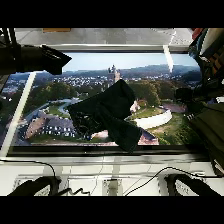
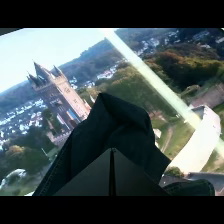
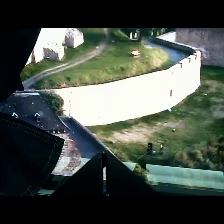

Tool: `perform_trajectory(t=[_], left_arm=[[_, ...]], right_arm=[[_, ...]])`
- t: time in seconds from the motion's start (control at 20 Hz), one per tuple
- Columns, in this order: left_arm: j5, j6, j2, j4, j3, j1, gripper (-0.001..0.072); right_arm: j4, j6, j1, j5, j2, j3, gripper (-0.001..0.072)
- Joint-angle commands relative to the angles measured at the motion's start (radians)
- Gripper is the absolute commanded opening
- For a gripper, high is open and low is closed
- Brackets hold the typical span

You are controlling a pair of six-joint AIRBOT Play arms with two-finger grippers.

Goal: Fold the clothes and pants, and hang the long-sleeved shirts on hangers.

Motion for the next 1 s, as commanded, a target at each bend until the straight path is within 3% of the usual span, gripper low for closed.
perform_trajectory(t=[0.0,0.55,0.75,0.8,0.95], left_arm=[[0.000,0.000,0.000,0.000,0.000,0.000,0.0033],[0.000,0.000,0.000,0.000,0.000,0.000,0.0033],[0.000,0.000,0.000,0.000,0.000,0.000,0.0033],[0.000,0.000,0.000,0.000,0.000,0.000,0.0033],[0.000,-0.004,0.000,-0.001,0.000,0.000,0.0033]], right_arm=[[0.000,0.000,0.001,0.000,0.000,0.000,0.0036],[0.002,0.000,0.001,-0.003,0.000,0.000,0.0037],[0.061,0.000,0.001,-0.150,-0.004,0.000,0.0037],[0.111,-0.034,0.001,-0.148,-0.009,0.000,0.0037],[0.303,-0.268,0.055,-0.052,-0.028,-0.016,0.0037]])
